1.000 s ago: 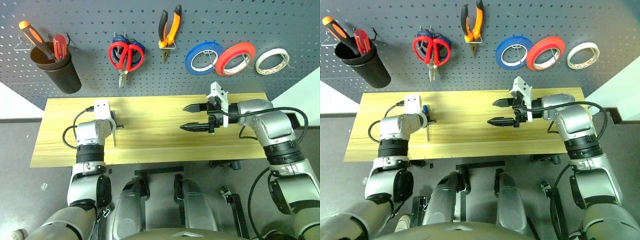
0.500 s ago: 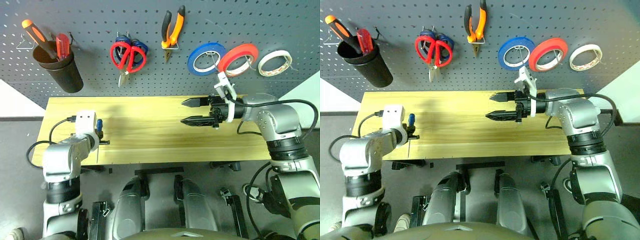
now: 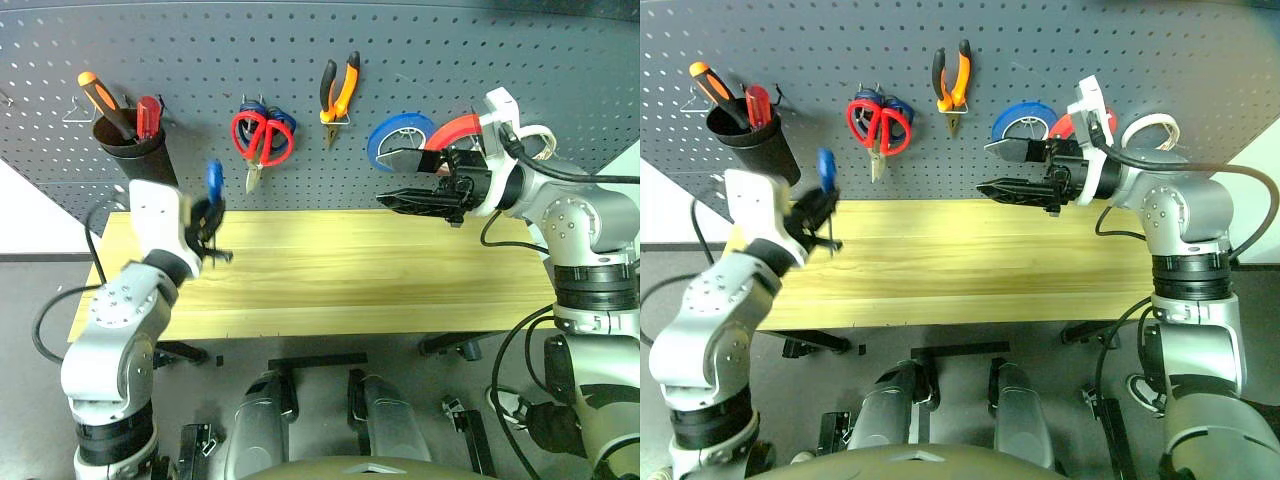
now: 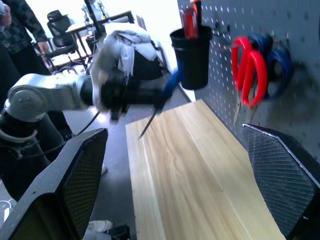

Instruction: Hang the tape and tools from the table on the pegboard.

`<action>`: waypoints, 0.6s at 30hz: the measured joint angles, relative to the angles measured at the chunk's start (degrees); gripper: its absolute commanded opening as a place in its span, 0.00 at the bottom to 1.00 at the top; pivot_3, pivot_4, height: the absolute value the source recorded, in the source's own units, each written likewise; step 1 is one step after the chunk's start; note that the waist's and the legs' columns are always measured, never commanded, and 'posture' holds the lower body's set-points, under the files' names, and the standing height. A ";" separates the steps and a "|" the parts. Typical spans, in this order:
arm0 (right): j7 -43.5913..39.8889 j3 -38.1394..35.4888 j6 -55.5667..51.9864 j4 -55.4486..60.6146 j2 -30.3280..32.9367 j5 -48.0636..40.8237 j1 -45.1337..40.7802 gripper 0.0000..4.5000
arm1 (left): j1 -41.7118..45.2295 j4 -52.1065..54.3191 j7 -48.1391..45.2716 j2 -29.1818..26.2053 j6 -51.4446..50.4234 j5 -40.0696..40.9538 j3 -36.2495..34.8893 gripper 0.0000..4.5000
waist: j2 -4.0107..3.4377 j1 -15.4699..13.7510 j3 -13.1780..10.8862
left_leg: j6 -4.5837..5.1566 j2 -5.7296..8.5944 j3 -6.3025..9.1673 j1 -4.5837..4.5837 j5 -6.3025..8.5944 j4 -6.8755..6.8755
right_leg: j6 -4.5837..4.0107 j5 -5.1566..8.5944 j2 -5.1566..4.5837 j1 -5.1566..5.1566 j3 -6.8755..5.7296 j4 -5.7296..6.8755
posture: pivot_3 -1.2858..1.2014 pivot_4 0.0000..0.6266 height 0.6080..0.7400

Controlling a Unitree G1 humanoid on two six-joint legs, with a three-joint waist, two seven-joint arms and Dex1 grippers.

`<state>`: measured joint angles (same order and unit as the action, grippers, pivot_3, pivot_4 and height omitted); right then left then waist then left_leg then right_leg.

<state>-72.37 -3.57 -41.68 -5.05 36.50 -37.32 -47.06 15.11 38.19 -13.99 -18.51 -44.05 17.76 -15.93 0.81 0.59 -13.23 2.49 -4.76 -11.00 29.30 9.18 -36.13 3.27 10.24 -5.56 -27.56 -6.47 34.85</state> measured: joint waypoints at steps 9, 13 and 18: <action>1.17 -0.04 -0.23 -0.02 -0.14 -1.31 -1.56 1.00 | 11.65 -7.89 -2.99 -4.08 14.47 1.06 -1.60 0.12 | -0.03 -0.09 1.08 | -0.20 0.00 0.03 -0.11 -0.15 -0.40 | 0.06 0.01 0.12 0.23 -0.06 0.24 | 0.52 0.16 0.92; 1.79 -0.01 -0.18 -0.05 -0.18 -1.37 -1.81 1.00 | 17.46 -12.87 -3.50 -6.59 20.08 1.28 -2.94 0.12 | -0.04 -0.01 1.33 | -0.21 -0.09 0.09 -0.08 -0.17 -0.65 | 0.07 0.02 0.26 0.28 -0.06 0.34 | 0.51 0.14 0.92; 2.91 -0.04 1.10 -0.05 -0.50 -1.23 -1.80 1.00 | 22.00 -20.77 -2.60 -9.37 28.04 -1.08 -4.59 0.12 | -0.19 0.05 2.02 | -0.17 -0.11 0.09 -0.10 -0.15 -0.76 | 0.12 0.05 0.30 0.35 -0.06 0.39 | 0.51 0.13 0.92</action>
<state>-69.46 -3.60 -40.58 -5.10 36.00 -38.54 -48.86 37.11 17.42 -16.59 -27.89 -16.01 16.68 -20.53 0.62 0.63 -11.21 2.32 -4.88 -10.90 29.20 9.03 -36.89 3.39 10.29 -5.27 -27.21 -6.54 35.25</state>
